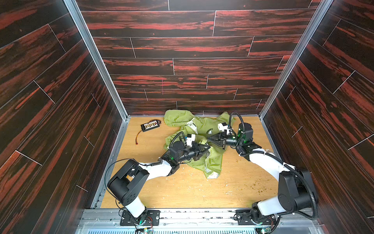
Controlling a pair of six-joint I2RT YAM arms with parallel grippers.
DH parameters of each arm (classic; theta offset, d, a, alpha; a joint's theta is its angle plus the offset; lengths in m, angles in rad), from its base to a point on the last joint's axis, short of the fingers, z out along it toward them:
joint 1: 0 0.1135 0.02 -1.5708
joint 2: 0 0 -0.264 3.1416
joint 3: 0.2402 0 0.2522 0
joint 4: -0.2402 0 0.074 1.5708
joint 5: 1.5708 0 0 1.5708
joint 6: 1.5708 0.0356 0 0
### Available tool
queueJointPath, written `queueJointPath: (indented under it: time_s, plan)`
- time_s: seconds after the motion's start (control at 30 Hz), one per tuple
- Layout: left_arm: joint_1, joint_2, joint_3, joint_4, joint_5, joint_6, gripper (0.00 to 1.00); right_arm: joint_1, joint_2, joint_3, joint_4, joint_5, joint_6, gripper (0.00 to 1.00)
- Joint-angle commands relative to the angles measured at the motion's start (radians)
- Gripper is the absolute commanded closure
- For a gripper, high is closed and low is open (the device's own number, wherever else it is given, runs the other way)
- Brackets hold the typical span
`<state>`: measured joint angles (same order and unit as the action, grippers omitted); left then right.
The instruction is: Zip up the jacket
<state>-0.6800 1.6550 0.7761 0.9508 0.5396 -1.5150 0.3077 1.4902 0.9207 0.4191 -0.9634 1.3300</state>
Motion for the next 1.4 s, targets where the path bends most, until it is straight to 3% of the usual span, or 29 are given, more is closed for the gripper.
queueJointPath:
  time_s: [0.0,0.27,0.4,0.53,0.73,1.0,1.23,1.37]
  plan:
    - [0.004,-0.002,0.026,0.025,0.014,0.001,1.0,-0.002,-0.011,0.03,-0.027,-0.016,-0.037,0.86]
    - [0.008,-0.064,0.058,-0.237,0.073,0.135,1.0,-0.048,-0.058,0.042,-0.235,0.002,-0.196,0.65]
    - [0.011,-0.09,0.047,-0.298,0.035,0.132,1.0,-0.071,-0.085,0.076,-0.519,0.079,-0.393,0.62]
    - [0.01,-0.115,0.012,-0.317,-0.022,0.133,1.0,-0.068,-0.094,0.067,-0.652,0.134,-0.487,0.6]
    - [0.01,-0.107,-0.069,-0.285,-0.042,0.133,1.0,0.008,-0.092,0.017,-0.651,0.169,-0.495,0.6]
    - [0.008,-0.053,-0.225,-0.11,-0.096,0.092,1.0,0.126,0.002,-0.05,-0.587,0.235,-0.462,0.6]
    - [0.0,-0.041,-0.305,-0.014,-0.135,0.076,1.0,0.157,0.061,-0.082,-0.541,0.233,-0.445,0.6]
    - [-0.002,-0.05,-0.325,0.011,-0.162,0.09,0.93,0.157,0.059,-0.083,-0.535,0.227,-0.434,0.61]
